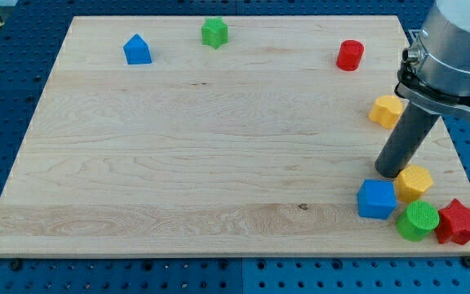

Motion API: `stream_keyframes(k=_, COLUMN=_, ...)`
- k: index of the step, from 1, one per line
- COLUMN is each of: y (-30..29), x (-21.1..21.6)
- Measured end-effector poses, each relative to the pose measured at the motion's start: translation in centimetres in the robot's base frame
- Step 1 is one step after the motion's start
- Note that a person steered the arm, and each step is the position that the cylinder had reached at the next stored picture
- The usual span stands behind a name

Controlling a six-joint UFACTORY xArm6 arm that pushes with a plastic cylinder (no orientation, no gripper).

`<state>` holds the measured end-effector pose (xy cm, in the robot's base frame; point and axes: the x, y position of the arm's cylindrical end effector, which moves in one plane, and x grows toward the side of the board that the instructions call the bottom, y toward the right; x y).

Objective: Move the yellow hexagon above the red star

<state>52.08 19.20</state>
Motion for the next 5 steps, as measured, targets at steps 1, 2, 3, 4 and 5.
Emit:
stream_keyframes(k=1, y=-1.4, x=0.0)
stream_keyframes(k=2, y=-2.0, x=0.1)
stream_keyframes(k=3, y=-1.4, x=3.1)
stream_keyframes(k=4, y=-1.4, x=3.1)
stream_keyframes(k=5, y=-1.4, x=2.5)
